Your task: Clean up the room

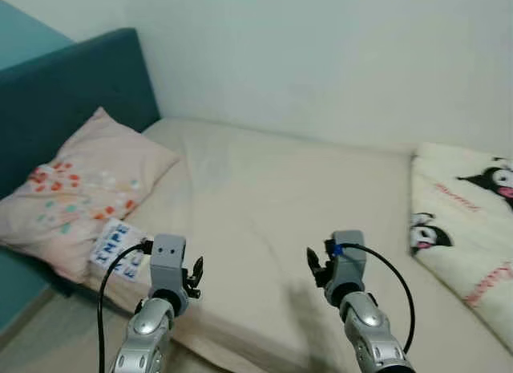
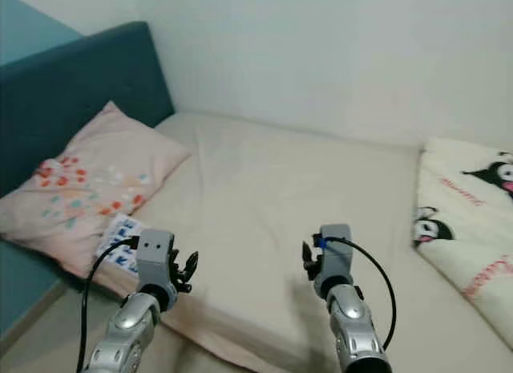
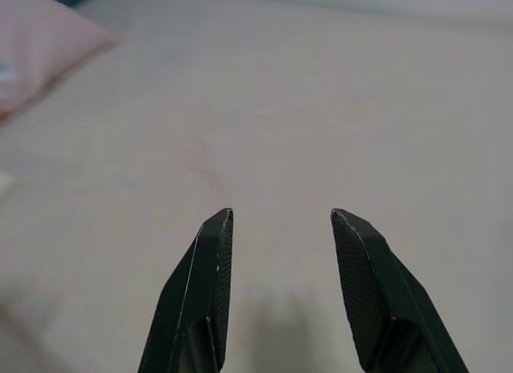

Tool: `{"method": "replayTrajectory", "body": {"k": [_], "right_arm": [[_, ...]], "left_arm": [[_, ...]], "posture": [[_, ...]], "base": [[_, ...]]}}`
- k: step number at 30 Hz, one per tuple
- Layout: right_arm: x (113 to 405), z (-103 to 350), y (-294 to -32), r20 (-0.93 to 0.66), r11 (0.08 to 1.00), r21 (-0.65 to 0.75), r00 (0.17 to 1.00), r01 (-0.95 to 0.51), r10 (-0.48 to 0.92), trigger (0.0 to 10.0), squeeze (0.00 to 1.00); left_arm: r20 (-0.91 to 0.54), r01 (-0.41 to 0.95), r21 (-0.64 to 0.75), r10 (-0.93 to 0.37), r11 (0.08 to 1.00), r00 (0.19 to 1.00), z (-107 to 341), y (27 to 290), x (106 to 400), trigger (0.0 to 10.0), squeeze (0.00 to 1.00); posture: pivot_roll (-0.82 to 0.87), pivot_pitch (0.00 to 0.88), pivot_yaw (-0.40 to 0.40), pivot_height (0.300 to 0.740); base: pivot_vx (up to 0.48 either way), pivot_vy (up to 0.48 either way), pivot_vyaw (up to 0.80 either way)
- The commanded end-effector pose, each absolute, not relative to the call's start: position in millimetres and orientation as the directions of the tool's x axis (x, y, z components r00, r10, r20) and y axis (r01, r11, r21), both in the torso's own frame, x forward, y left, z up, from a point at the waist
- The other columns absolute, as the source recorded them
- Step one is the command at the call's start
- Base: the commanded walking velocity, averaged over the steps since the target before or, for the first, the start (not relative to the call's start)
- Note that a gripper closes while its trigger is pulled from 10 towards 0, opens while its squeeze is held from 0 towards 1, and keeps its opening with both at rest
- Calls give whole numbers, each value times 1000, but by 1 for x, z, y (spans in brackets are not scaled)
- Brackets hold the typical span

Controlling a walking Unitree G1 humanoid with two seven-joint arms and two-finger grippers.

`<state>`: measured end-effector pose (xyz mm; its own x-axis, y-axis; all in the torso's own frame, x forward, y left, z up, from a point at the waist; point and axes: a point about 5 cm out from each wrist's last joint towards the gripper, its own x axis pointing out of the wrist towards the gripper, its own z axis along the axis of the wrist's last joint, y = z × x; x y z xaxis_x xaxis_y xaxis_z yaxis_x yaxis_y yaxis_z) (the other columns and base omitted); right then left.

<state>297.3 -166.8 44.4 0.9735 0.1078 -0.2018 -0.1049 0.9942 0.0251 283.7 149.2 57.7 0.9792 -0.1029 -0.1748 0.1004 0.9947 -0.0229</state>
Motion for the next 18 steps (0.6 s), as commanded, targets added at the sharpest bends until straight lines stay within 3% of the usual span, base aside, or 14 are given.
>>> {"method": "replayTrajectory", "body": {"k": [1, 8, 18], "right_arm": [[295, 41, -163, -211, 993, 41, 970, -111, 117, 10000, 0], [293, 40, -164, -216, 993, 62, 970, -103, 114, 10000, 0], [293, 40, -162, -219, 992, 71, 969, -103, 116, 10000, 0]], "left_arm": [[-193, 96, -23, -98, 995, 976, 54, 151, 281, 10000, 0], [-193, 101, -23, -103, 995, 976, 54, 148, 282, 10000, 0], [-195, 101, -23, -104, 995, 975, 54, 148, 281, 10000, 0]], "posture": [[54, 16, 1, 740], [53, 21, -3, 740], [54, 25, -6, 740]], "base": [[0, -428, 0], [0, -428, 0], [0, -426, -628]]}}
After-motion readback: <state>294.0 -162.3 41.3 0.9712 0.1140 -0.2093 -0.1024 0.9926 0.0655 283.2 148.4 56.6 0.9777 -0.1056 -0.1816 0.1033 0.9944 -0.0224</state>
